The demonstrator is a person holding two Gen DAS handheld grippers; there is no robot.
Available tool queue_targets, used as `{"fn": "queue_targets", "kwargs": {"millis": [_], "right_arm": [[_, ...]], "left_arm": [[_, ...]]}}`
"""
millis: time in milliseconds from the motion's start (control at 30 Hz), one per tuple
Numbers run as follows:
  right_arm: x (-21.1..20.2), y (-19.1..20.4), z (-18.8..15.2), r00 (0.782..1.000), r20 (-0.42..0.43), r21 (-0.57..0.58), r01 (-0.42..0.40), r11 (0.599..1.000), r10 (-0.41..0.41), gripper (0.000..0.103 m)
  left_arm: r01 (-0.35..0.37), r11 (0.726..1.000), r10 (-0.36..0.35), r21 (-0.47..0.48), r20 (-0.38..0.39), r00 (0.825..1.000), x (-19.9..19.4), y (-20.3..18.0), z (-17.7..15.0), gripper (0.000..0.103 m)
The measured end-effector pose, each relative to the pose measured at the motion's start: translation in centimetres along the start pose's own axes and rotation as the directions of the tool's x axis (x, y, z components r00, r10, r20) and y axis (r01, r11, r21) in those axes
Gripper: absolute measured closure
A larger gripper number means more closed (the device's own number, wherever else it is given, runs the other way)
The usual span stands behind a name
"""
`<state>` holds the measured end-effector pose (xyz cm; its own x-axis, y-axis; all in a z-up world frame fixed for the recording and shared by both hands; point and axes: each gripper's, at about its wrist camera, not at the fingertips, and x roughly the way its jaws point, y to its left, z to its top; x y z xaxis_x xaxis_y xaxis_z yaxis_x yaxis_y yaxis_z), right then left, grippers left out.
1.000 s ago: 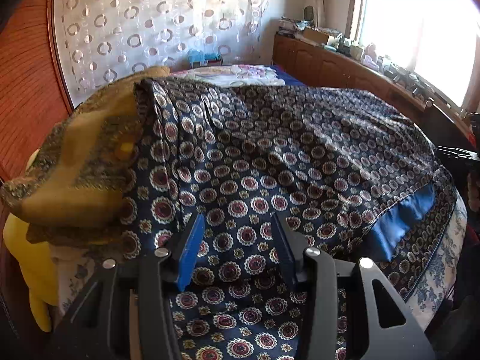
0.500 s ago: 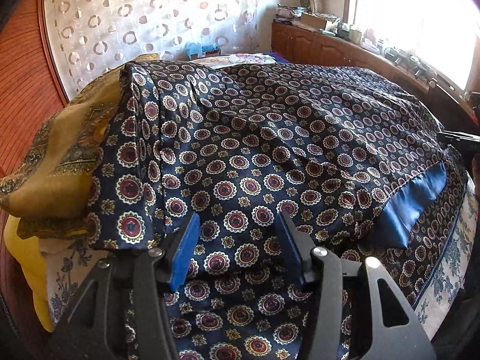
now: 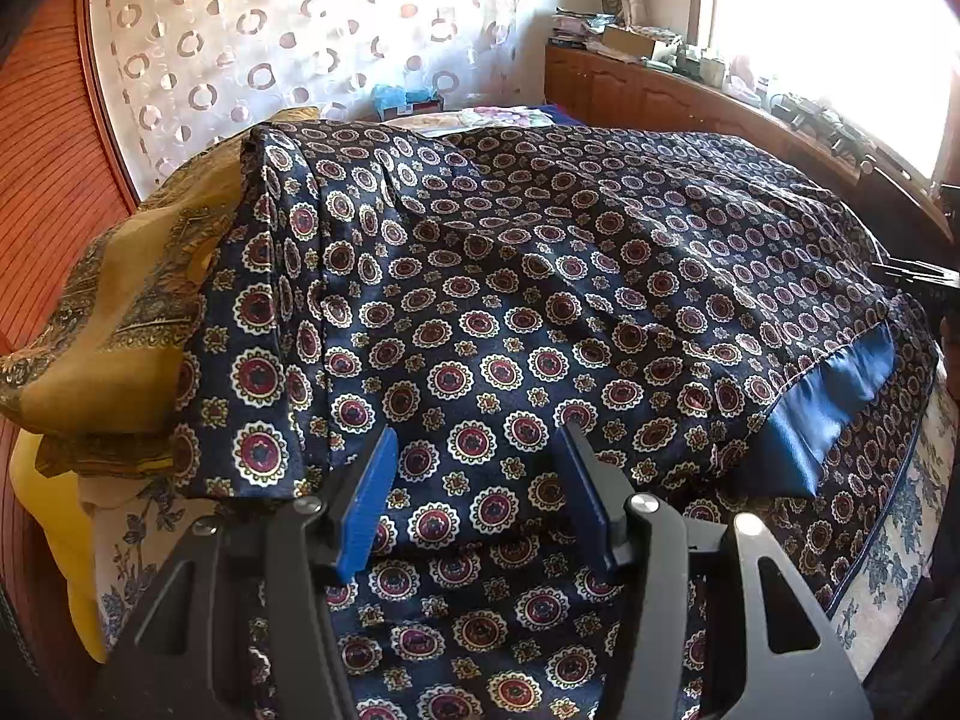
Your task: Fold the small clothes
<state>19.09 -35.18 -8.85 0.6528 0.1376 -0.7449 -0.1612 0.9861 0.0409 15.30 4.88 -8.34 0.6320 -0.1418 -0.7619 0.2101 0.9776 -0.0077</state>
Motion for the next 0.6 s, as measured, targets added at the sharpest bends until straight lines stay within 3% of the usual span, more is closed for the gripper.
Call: {"fn": "queue_targets", "kwargs": {"millis": [333, 533, 600], "right_arm": [[0.1, 0.7, -0.3, 0.999, -0.003, -0.025, 0.036, 0.999, -0.036, 0.043], [0.1, 0.8, -0.4, 0.999, -0.002, -0.023, 0.035, 0.999, -0.035, 0.043], [0.1, 0.8, -0.4, 0.999, -0.002, -0.023, 0.035, 0.999, -0.035, 0.043]], "left_arm": [[0.01, 1.0, -0.01, -0.018, 0.008, 1.0, -0.6, 0.1, -0.5, 0.049], [0.011, 0.996, 0.0, -0.087, 0.128, 0.992, -5.3, 1.5, -2.6, 0.058], [-0.007, 0.995, 0.023, -0.102, 0.154, 0.988, -6.2, 1.8, -3.0, 0.066]]}}
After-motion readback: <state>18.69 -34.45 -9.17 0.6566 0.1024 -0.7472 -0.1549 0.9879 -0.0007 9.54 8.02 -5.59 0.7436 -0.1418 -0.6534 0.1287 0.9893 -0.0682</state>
